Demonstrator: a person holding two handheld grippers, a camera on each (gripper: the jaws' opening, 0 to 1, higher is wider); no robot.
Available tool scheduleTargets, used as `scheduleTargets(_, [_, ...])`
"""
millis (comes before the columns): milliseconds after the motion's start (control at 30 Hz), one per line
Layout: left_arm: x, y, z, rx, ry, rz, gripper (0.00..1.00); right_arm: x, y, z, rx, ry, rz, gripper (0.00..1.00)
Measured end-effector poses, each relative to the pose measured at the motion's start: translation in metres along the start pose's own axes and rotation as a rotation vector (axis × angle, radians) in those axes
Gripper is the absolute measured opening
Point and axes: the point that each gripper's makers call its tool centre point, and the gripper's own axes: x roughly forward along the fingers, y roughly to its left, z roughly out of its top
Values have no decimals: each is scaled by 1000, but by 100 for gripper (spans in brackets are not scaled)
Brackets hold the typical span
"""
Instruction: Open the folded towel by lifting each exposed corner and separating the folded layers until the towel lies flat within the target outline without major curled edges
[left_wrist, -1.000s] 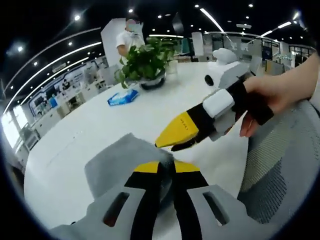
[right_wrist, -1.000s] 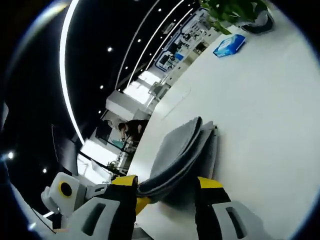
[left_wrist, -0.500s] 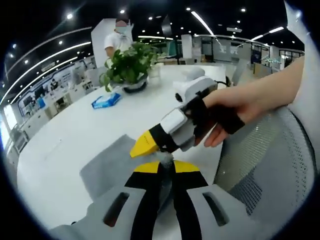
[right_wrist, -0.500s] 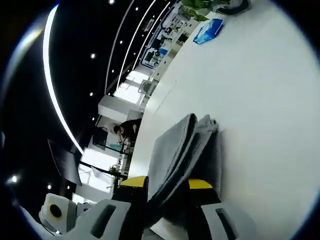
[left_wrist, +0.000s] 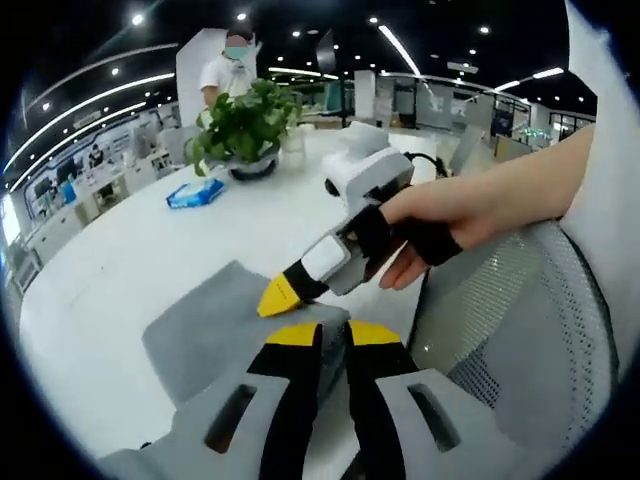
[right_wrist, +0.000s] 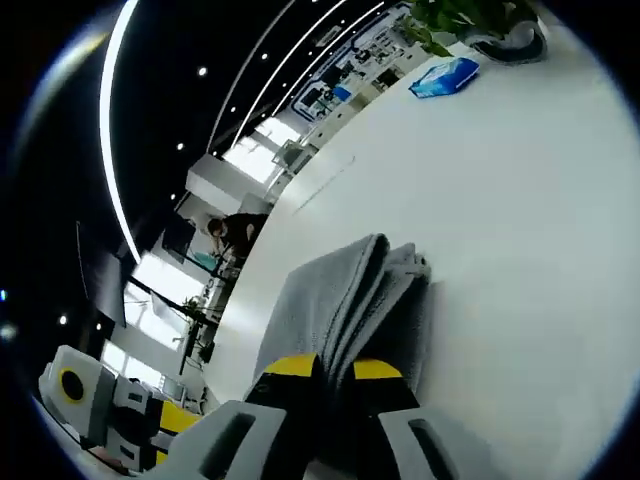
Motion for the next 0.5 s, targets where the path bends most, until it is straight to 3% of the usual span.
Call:
scheduleTargets(100, [-6,11,0,-57,-16,22,9,0,0,0,-106,13,-31,6])
scheduleTargets(267, [-12,41,6,-233,-64,66,12,1,6,3,-308,31,-67,5])
scheduleTargets(433, [-11,67,21,-333,-108,105,17,1,13,7,-637,50,-143,5])
scheduleTargets(467, [-9,73,26,-374,-122,115,19,2,16,7,-761,60,-168,5])
scheduleTargets(500, [-7,76,28,-398,-128,117,21,2,17,7,-828,66,-183,5])
